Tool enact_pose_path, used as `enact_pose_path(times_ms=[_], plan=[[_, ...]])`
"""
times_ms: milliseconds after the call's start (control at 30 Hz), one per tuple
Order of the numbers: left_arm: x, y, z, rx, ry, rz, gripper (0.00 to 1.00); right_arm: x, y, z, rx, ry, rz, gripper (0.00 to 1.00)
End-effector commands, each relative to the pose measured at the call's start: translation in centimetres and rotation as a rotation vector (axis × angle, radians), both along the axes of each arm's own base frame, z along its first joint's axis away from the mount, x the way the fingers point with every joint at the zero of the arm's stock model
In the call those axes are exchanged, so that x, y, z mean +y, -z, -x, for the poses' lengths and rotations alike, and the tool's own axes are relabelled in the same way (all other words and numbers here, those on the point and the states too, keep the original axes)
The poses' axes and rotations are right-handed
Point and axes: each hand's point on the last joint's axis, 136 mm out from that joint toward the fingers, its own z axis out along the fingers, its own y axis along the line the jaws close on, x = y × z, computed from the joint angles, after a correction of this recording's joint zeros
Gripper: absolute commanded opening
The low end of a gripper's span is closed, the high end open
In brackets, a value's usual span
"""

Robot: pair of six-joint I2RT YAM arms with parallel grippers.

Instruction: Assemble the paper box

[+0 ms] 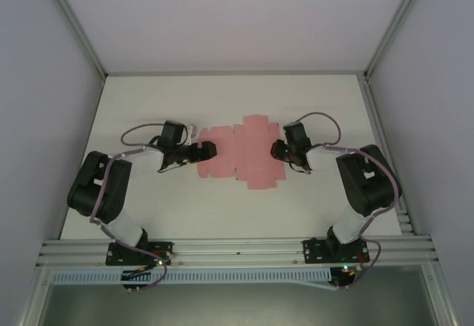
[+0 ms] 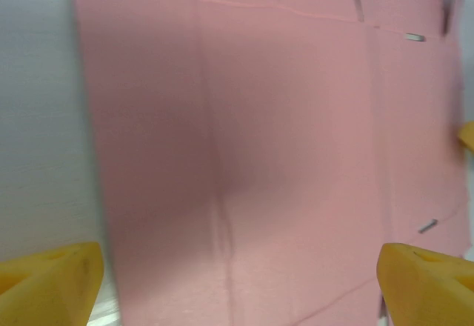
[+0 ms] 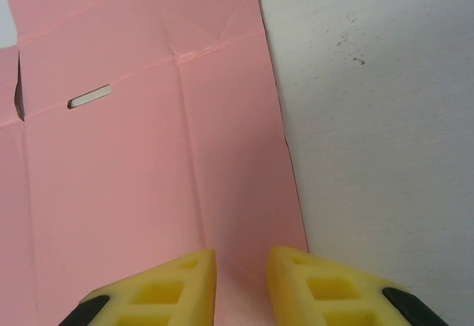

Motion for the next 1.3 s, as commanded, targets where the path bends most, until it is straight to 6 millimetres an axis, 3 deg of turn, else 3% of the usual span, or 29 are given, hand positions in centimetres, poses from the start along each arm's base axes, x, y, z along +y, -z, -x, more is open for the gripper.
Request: enact_pose_path(times_ms=[0,100,267,433,667,800,900,1267], plan=[[-4.9,-3.4,2.1,-0.058,0.206,0.217,0.95,-2.7,7.2,8.2,0.344,0.0,0.104,0.26],[-5.5,-6.0,2.3,-0.118,0.236,0.286,0.95,-2.7,7.3,8.5,0.342,0.001,0.092,0.26],[-5.6,-7.6,2.1,-0.161,0.235,0.31,0.95,-2.9,7.6,8.9,0.341,0.008,0.089,0.26],[-1.2,-2.9,2.1,0.006,0.055,-0.005,0.95,-3.5,8.0,9.4,0.363,0.024,0.114,0.26],[2.9,-2.1,6.4,0.123,-0.11,-0.098,1.0,-3.5,8.6,9.7,0.39,0.021,0.122,0.25],[2.0,-1.4,7.9,0.174,-0.11,0.002,1.0,-3.5,8.7,9.8,0.398,0.012,0.121,0.25],[2.2,-0.4,7.5,0.192,-0.131,-0.012,1.0,-3.5,8.7,9.8,0.395,0.015,0.122,0.24],[-1.2,0.2,5.3,0.153,-0.058,0.15,0.96,-3.6,8.4,10.3,0.389,0.011,0.115,0.22]])
